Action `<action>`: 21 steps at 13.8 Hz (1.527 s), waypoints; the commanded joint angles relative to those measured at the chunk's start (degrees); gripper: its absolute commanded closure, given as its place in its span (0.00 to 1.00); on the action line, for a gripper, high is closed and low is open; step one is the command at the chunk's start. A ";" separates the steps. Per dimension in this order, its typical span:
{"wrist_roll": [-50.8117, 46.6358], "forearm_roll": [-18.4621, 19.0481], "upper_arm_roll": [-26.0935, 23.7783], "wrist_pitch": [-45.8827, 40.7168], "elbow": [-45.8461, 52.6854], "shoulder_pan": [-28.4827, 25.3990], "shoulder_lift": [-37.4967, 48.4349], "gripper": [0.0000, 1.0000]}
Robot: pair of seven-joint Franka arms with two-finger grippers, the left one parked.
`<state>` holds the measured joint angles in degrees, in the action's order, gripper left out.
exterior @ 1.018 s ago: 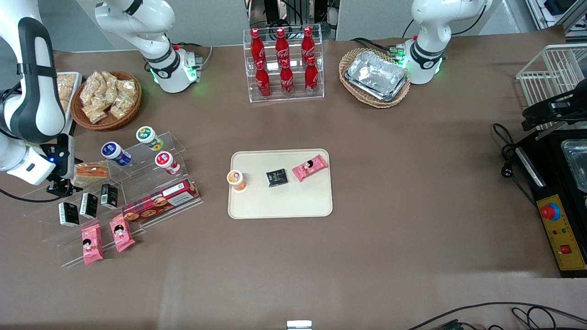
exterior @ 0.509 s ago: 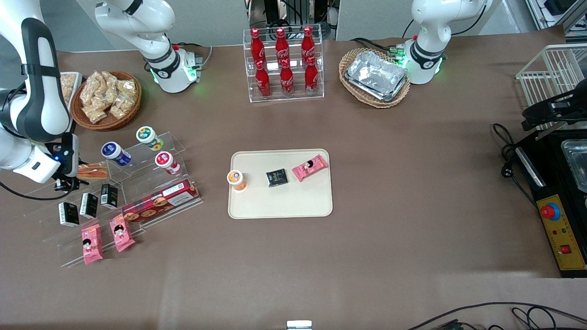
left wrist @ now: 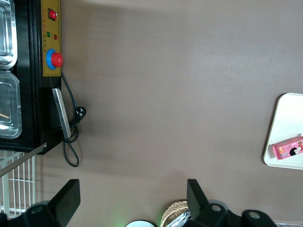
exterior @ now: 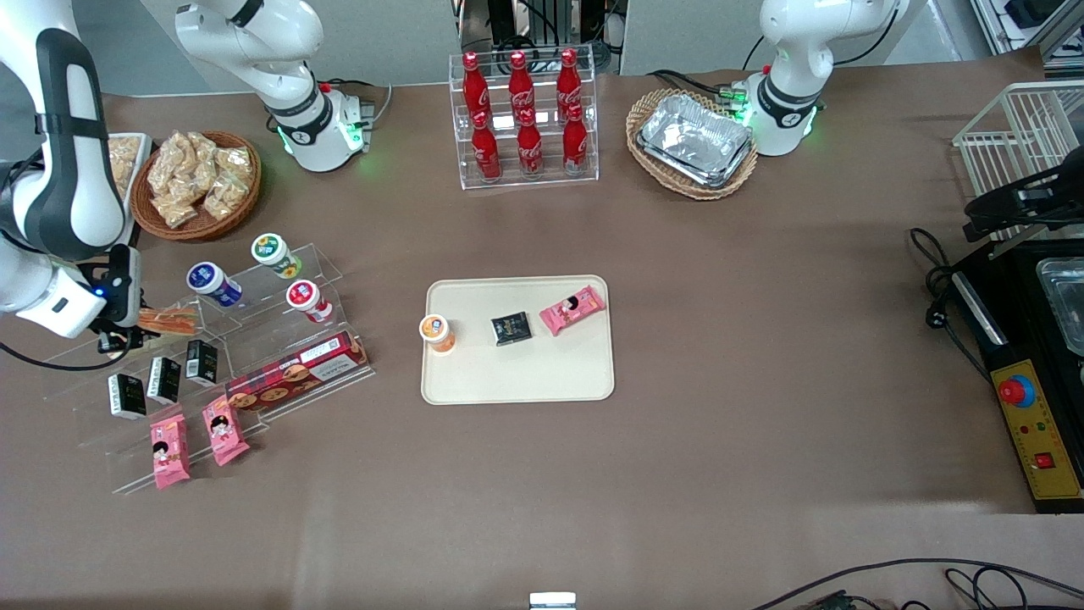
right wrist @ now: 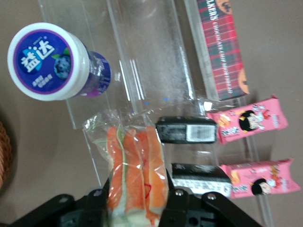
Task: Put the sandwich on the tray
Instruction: 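Lift the wrapped sandwich off the rack with the right gripper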
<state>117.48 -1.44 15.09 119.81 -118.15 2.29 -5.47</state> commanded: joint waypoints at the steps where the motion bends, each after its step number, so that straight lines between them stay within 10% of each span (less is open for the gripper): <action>1: 0.47 -0.32 -0.41 -5.36 6.42 0.17 0.90 1.00; 10: -15.31 -1.02 -1.73 -23.91 25.06 -3.42 0.46 1.00; 21: -63.90 -5.94 -1.73 -27.80 27.00 -24.33 0.46 1.00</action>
<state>66.17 -6.62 12.79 92.82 -92.84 -16.13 -4.23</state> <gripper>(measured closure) 0.784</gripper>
